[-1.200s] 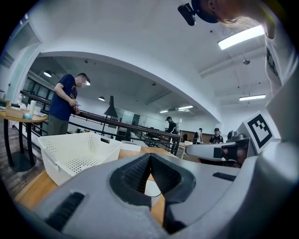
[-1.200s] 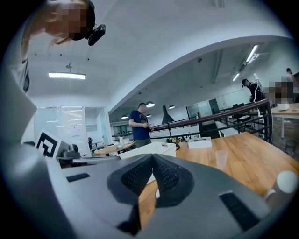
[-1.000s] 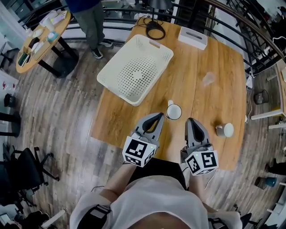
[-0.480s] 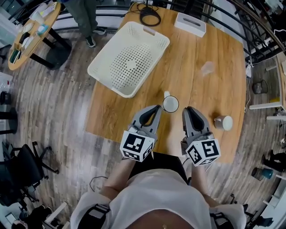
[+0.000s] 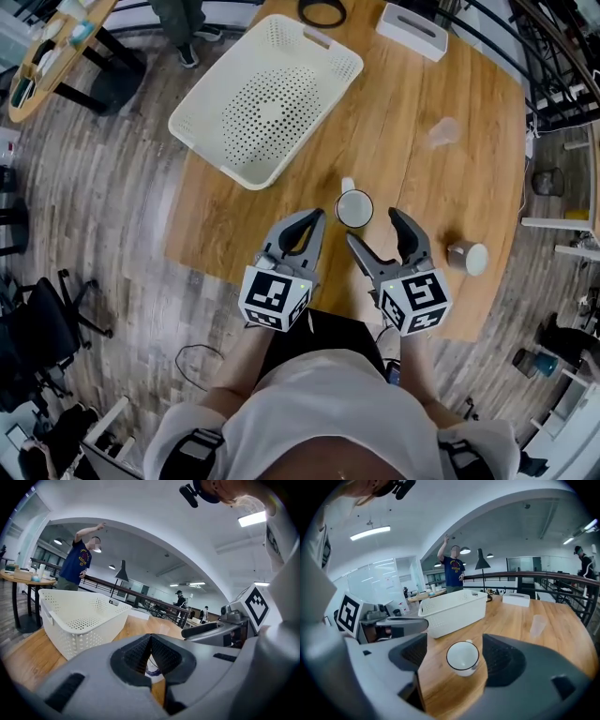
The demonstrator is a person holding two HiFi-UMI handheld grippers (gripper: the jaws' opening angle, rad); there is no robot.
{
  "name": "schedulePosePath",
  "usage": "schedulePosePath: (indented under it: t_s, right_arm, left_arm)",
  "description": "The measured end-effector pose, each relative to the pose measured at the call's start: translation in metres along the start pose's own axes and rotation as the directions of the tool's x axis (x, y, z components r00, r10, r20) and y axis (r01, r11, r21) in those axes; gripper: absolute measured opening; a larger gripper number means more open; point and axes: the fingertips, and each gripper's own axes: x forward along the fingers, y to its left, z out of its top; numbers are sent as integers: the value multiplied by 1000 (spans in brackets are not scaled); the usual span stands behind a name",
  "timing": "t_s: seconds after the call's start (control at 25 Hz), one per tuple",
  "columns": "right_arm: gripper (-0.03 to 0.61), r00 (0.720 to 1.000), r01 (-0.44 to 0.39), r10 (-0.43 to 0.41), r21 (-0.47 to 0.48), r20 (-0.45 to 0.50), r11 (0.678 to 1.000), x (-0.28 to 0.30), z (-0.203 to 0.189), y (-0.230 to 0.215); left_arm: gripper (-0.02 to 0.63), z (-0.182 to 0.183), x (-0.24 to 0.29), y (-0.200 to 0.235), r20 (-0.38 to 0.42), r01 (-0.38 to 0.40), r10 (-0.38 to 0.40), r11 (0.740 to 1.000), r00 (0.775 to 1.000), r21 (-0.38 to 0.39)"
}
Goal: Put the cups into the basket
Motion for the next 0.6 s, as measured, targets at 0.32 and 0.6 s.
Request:
schedulePosePath:
  t_s: [0.32, 0.6]
  right_arm:
    - [385, 973, -89, 63, -108, -222, 990, 33, -31, 4]
    - [399, 947, -88, 37, -148, -318, 985, 50, -49, -4]
  left_arm:
    - [6, -17, 4, 10, -24, -48, 47, 998, 999, -43]
    - [6, -37, 8, 22, -52, -62, 56, 992, 997, -114]
